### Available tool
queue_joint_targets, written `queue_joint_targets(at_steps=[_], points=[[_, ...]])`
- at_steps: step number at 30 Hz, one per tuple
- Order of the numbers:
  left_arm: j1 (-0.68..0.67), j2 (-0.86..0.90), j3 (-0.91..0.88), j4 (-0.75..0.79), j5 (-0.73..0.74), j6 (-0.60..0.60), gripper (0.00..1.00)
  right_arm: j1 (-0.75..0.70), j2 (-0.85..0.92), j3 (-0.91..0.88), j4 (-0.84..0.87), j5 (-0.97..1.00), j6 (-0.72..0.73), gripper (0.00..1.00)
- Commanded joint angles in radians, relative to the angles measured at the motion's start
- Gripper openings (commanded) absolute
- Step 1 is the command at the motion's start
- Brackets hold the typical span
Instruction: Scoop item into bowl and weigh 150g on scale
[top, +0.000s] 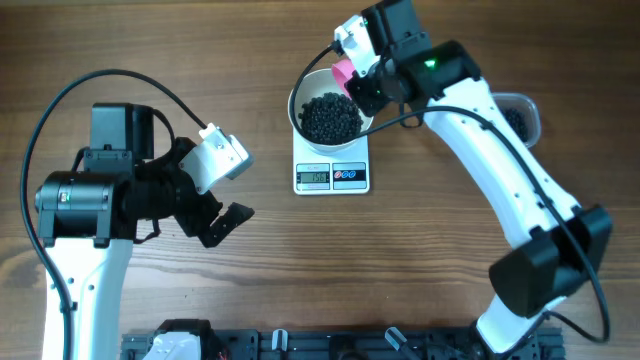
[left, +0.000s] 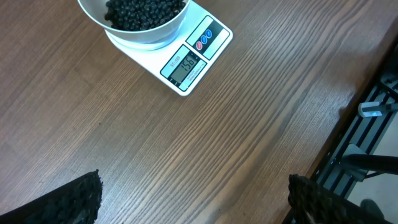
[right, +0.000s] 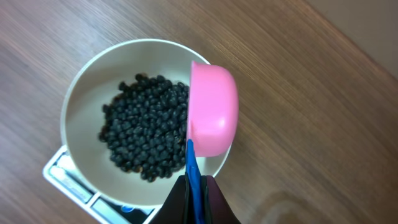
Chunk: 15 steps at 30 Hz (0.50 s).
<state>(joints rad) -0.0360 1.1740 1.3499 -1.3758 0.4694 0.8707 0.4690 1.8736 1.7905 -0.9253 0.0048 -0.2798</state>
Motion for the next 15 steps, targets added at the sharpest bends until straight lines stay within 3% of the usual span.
queue_joint_targets(at_steps=[1, 15], points=[[0.008, -0.009, 0.016, 0.002, 0.009, 0.016, 1.0, 0.024, 0.064, 0.014, 0.004, 0.029, -0.046, 0.05], [0.008, -0.009, 0.016, 0.002, 0.009, 0.016, 1.0, 0.101, 0.087, -0.011, -0.045, 0.053, -0.139, 0.04]])
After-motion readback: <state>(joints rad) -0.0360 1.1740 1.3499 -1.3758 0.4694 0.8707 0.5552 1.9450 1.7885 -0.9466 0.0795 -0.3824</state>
